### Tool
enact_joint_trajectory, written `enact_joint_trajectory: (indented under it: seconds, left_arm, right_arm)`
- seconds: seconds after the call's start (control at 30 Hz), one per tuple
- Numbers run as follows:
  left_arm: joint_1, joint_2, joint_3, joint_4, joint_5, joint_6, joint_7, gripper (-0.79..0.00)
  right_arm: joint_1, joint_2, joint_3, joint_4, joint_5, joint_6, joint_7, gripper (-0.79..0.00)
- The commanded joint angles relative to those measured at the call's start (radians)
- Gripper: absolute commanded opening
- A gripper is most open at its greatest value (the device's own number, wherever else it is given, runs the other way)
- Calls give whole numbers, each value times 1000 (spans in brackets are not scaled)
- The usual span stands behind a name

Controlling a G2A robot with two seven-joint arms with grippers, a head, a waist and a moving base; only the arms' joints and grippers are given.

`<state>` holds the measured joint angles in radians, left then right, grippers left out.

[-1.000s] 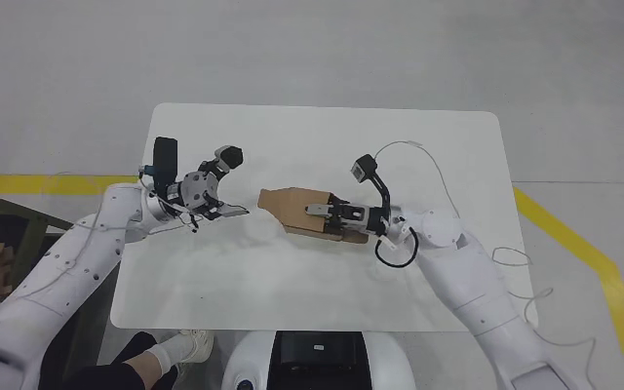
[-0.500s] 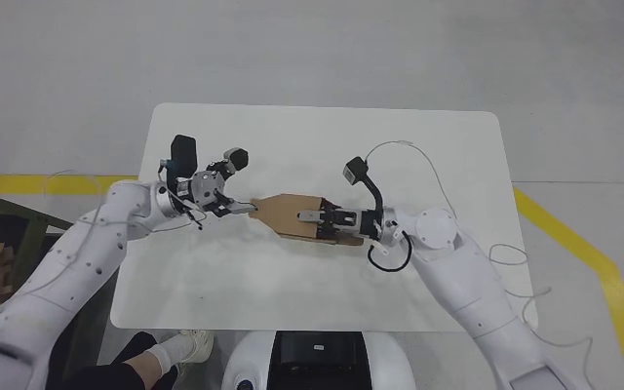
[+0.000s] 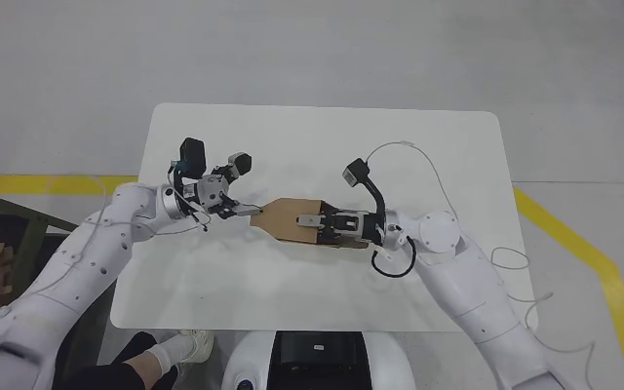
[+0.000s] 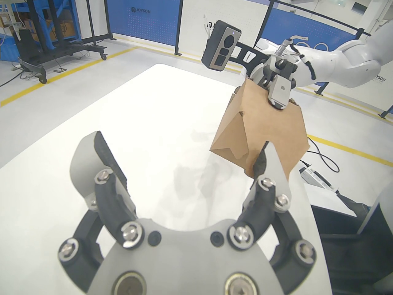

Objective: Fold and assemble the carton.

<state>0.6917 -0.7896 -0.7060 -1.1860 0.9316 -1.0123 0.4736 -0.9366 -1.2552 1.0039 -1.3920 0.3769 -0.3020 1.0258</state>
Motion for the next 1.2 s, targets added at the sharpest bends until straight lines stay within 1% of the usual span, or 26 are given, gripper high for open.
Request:
enact_joint_trajectory:
  seconds: [0.0, 0.47, 0.73, 1.17]
  left_arm:
    - [1, 0, 2, -5, 5, 0, 6, 0]
    - [7, 11, 1, -4, 5, 0, 69, 0]
    - [8, 7, 43, -2, -32, 0, 82, 0]
    - [-24, 4, 108, 4, -51, 0, 98, 0]
  right_arm:
    - [-2, 0, 1, -3, 6, -1, 1, -785]
    - [-7, 1, 0, -20, 28, -5, 24, -785]
    - [-10, 2, 2, -26, 41, -10, 32, -785]
    - [-13, 3, 8, -31, 55, -16, 41, -785]
